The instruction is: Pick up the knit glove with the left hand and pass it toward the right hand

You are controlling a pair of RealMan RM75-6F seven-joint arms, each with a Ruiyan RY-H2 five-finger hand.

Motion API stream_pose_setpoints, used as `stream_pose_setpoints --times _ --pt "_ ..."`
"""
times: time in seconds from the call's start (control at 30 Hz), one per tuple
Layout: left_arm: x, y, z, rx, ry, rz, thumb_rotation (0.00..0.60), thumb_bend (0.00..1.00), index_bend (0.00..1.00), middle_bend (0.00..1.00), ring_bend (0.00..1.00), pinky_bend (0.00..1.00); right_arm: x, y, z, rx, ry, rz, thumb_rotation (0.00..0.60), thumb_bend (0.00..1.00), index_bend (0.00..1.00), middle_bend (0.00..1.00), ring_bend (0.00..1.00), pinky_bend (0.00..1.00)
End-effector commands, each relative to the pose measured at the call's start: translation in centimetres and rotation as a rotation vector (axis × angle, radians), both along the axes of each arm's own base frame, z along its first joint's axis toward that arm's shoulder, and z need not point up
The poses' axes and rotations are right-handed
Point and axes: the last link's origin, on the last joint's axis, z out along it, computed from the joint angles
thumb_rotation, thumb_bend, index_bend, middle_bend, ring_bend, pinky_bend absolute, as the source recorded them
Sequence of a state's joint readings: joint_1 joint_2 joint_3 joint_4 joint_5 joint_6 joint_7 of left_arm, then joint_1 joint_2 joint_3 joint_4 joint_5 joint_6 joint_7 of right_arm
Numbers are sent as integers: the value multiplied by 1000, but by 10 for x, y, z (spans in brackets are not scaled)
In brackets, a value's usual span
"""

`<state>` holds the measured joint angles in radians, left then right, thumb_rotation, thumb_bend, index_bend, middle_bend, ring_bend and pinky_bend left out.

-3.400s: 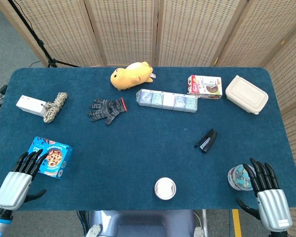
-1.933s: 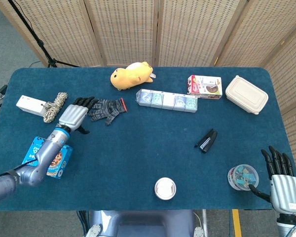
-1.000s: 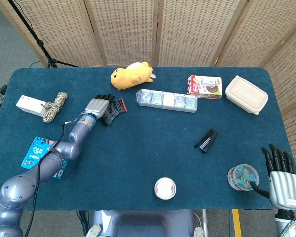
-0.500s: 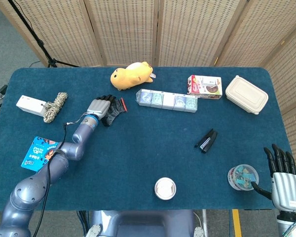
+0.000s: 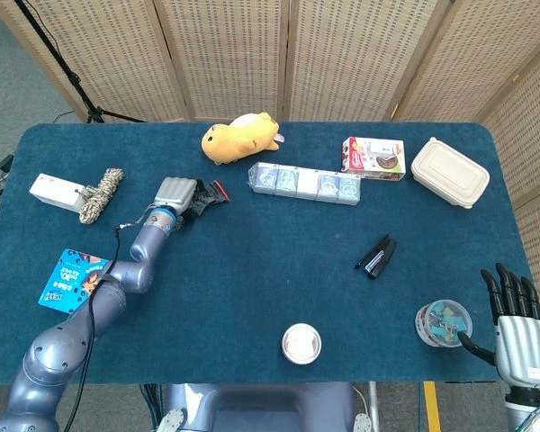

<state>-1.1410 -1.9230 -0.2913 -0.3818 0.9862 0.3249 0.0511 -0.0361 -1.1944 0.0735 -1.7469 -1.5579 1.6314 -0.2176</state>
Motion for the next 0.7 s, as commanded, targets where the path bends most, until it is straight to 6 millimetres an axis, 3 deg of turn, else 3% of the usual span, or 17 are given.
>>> stream_pose_setpoints --times 0.03,0.2,0.47,0.7 --pt "-3 -1 3 13 -4 -6 600 300 354 356 369 453 0 0 0 2 -1 1 600 0 59 0 0 0" --pt "-6 -5 7 31 -15 -31 600 309 367 369 381 453 1 0 -1 8 0 3 600 0 59 0 0 0" --pt "-11 -13 10 41 -5 -77 600 455 417 407 414 474 3 1 -5 19 1 9 600 0 58 0 0 0" --pt "-14 -17 11 45 -14 -82 600 504 470 452 453 538 3 3 -5 19 -1 14 600 0 59 0 0 0"
